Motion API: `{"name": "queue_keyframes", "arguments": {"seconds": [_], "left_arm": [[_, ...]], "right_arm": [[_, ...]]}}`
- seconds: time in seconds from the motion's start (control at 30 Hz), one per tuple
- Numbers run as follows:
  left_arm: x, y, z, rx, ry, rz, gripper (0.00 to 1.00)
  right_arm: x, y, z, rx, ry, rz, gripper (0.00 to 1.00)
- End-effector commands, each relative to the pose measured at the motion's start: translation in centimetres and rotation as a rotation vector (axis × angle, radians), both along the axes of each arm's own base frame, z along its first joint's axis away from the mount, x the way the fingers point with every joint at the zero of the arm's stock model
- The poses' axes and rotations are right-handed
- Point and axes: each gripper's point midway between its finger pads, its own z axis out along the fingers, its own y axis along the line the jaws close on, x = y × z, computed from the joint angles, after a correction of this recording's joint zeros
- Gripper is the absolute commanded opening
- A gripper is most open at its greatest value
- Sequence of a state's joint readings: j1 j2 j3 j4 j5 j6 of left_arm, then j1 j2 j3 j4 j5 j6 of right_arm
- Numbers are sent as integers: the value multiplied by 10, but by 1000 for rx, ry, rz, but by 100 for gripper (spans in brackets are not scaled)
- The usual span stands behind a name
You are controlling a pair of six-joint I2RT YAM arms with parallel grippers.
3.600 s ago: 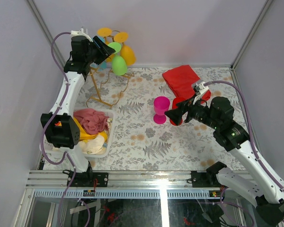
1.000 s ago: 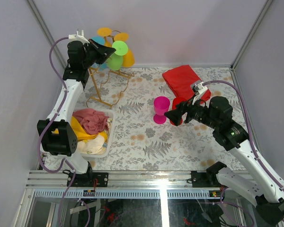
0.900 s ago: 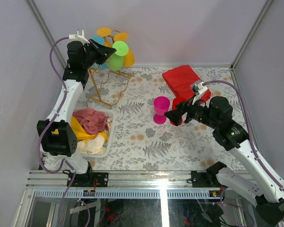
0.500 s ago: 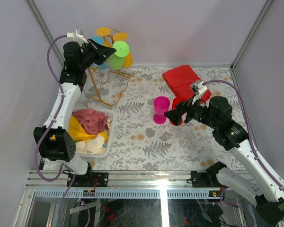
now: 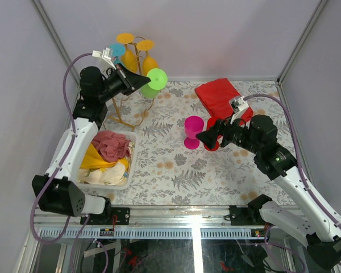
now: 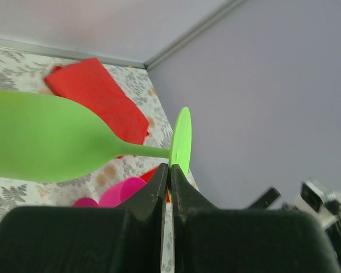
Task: Take the wine glass off the wine glass rack
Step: Pick up the wine glass from the wine rack, then place the wine glass at the center of the board.
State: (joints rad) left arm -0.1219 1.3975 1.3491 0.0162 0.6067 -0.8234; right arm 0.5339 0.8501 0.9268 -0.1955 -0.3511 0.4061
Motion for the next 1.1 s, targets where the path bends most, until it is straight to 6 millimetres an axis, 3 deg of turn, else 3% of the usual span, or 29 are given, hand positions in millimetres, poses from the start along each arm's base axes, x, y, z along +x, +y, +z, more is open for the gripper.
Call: {"name": "queue_keyframes", "arguments": {"seconds": [0.0,0.33,0.53,0.63,0.77,0.93,1.07], "left_arm": [[-48,-20,31,31,-176,-111,0],[-133,-30,13,31,-219,-172,0],[-175,-29,-14,12,-203,-210,0],[-198,-32,-22,-4,-210,-248,0],[-220,-43,-36,-19,-186,-317,0],[-236,-68,-57,-22,-123,-382,0],[-252,-78,-59,-69,-155,-385,0]], "right_arm": [[3,3,33,121,-22,-29,88],[-16,3,41,256,45,-13,88],[-63,24,68,394,124,248,85],[-77,29,71,418,167,334,85],[-84,36,62,417,248,375,84],[-78,50,20,262,385,316,81],[-79,51,12,258,382,325,77]]}}
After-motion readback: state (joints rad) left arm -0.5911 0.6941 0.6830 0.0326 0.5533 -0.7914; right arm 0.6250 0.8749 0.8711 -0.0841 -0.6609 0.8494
